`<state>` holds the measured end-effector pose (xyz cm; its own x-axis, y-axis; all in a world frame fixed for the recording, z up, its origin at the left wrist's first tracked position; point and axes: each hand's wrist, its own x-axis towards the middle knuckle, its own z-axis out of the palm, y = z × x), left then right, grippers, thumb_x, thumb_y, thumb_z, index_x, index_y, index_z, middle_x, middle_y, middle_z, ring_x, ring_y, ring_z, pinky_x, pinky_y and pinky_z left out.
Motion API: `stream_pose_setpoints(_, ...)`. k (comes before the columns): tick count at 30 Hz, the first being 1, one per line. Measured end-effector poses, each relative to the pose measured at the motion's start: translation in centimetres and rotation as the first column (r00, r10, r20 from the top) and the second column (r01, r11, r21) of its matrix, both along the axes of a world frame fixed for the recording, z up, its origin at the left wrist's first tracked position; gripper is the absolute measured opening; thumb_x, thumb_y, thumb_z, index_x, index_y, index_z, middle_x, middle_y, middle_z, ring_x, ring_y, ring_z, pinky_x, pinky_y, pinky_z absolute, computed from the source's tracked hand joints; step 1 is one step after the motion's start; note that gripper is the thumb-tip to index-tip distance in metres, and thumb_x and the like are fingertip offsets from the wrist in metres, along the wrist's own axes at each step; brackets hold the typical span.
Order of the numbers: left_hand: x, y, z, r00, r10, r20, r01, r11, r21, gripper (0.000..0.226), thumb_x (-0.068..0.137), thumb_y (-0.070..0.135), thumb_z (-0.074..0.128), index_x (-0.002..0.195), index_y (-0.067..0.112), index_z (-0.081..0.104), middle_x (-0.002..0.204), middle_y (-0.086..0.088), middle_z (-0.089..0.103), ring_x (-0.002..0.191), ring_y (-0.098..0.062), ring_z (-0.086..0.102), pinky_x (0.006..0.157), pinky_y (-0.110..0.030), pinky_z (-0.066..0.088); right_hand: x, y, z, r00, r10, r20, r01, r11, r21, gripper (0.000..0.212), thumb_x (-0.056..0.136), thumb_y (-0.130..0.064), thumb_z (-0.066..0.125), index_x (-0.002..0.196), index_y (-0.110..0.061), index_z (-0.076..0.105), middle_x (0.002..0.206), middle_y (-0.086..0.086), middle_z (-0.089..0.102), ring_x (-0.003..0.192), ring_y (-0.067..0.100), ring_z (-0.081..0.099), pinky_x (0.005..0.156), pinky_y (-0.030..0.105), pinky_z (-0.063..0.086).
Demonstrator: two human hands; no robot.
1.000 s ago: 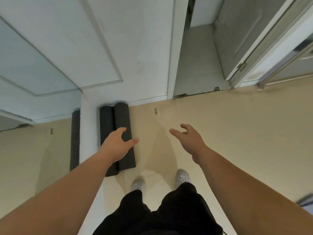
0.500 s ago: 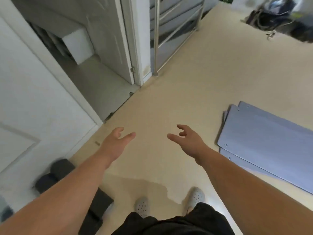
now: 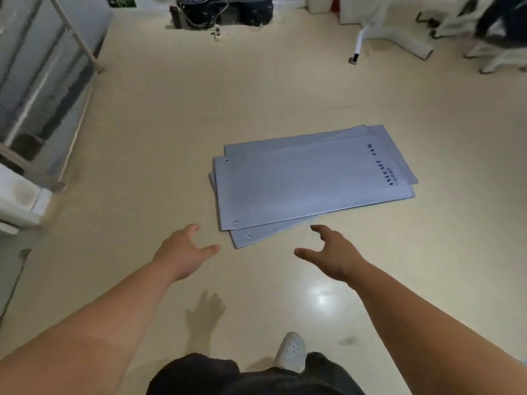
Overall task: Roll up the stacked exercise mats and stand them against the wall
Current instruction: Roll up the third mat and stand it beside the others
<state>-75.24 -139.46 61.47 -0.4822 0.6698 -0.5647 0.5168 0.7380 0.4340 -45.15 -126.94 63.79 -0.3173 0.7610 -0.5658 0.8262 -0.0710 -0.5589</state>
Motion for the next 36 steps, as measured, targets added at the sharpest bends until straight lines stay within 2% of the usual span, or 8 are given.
stream_pose_setpoints(5, 9.5, 14.3, -0.1, 0.988, -0.149, 0.041, 0.15, 0.989, -0.013, 0.087, 0.083, 0.061, 0.073, 0.155, 0.03, 0.035, 0.156, -0.005, 0.042, 0.134, -0.027, 0.048, 0.102, -0.037, 0.045, 11.9, 9.8, 0.2, 0.986, -0.16, 0.051, 0.16, 0.987, 0.006, 0.086, 0.089, -0.056, 0.073, 0.16, -0.029, 0.034, 0.156, 0.007, 0.044, 0.132, 0.026, 0.054, 0.099, 0.037, 0.045)
stream_pose_setpoints(9, 14.2, 25.1, -1.1, 0.968, -0.248, 0.038, 0.249, 0.968, -0.016, 0.083, 0.087, 0.059, 0.07, 0.156, 0.03, 0.033, 0.155, -0.003, 0.041, 0.108, -0.019, 0.052, 0.087, -0.03, 0.044, 17.9, 17.2, -0.8, 0.964, -0.244, 0.102, 0.243, 0.97, 0.022, 0.085, 0.089, -0.057, 0.072, 0.159, -0.029, 0.033, 0.155, 0.007, 0.044, 0.129, 0.026, 0.055, 0.1, 0.039, 0.047)
stream_pose_setpoints(12, 17.1, 33.7, -2.6, 0.947, -0.322, -0.014, 0.322, 0.947, -0.023, 0.089, 0.082, 0.07, 0.067, 0.155, 0.032, 0.032, 0.157, -0.003, 0.041, 0.132, -0.027, 0.049, 0.104, -0.039, 0.044, 21.8, 23.4, -1.5, 0.944, -0.265, 0.196, 0.259, 0.964, 0.054, 0.086, 0.088, -0.061, 0.071, 0.159, -0.032, 0.033, 0.152, 0.006, 0.045, 0.13, 0.027, 0.054, 0.105, 0.044, 0.048)
stream_pose_setpoints(14, 19.1, 39.7, -3.7, 0.941, -0.339, 0.012, 0.339, 0.94, -0.027, 0.093, 0.08, 0.074, 0.066, 0.155, 0.032, 0.032, 0.158, -0.003, 0.04, 0.14, -0.029, 0.043, 0.11, -0.044, 0.042, 24.3, 28.2, -1.6, 0.924, -0.294, 0.243, 0.283, 0.956, 0.081, 0.085, 0.087, -0.063, 0.07, 0.158, -0.033, 0.033, 0.151, 0.006, 0.046, 0.13, 0.027, 0.053, 0.105, 0.045, 0.048)
stream_pose_setpoints(20, 27.3, 55.8, -3.3, 0.868, -0.488, 0.096, 0.494, 0.869, -0.043, 0.093, 0.079, 0.073, 0.065, 0.156, 0.034, 0.031, 0.158, -0.002, 0.038, 0.141, -0.03, 0.04, 0.111, -0.049, 0.041, 31.7, 39.9, -0.1, 0.872, -0.389, 0.297, 0.375, 0.921, 0.103, 0.084, 0.087, -0.063, 0.07, 0.158, -0.034, 0.035, 0.154, 0.004, 0.043, 0.134, 0.027, 0.051, 0.108, 0.045, 0.047)
stream_pose_setpoints(28, 41.1, 73.8, -4.1, 0.852, -0.522, 0.034, 0.523, 0.851, -0.045, 0.085, 0.084, 0.067, 0.066, 0.154, 0.032, 0.033, 0.154, -0.005, 0.042, 0.137, -0.03, 0.045, 0.108, -0.045, 0.043, 45.3, 54.7, -3.1, 0.843, -0.518, 0.144, 0.507, 0.855, 0.108, 0.08, 0.088, -0.058, 0.072, 0.156, -0.031, 0.038, 0.153, 0.005, 0.044, 0.139, 0.028, 0.047, 0.11, 0.04, 0.043)
stream_pose_setpoints(31, 47.8, 79.1, -5.2, 0.883, -0.467, 0.053, 0.469, 0.883, -0.03, 0.079, 0.091, 0.058, 0.065, 0.156, 0.028, 0.032, 0.157, -0.005, 0.039, 0.136, -0.028, 0.046, 0.095, -0.035, 0.043, 51.6, 62.0, -5.3, 0.863, -0.497, 0.09, 0.489, 0.867, 0.095, 0.079, 0.089, -0.056, 0.072, 0.156, -0.03, 0.039, 0.153, 0.006, 0.045, 0.141, 0.028, 0.045, 0.11, 0.039, 0.042)
stream_pose_setpoints(36, 56.2, 85.0, -4.6, 0.94, -0.337, 0.05, 0.339, 0.939, -0.048, 0.082, 0.09, 0.058, 0.067, 0.157, 0.027, 0.032, 0.158, -0.006, 0.037, 0.138, -0.03, 0.044, 0.107, -0.04, 0.041, 59.3, 73.5, -5.0, 0.964, -0.244, 0.102, 0.243, 0.97, 0.021, 0.083, 0.088, -0.058, 0.072, 0.157, -0.031, 0.036, 0.152, 0.004, 0.043, 0.138, 0.027, 0.047, 0.109, 0.037, 0.042)
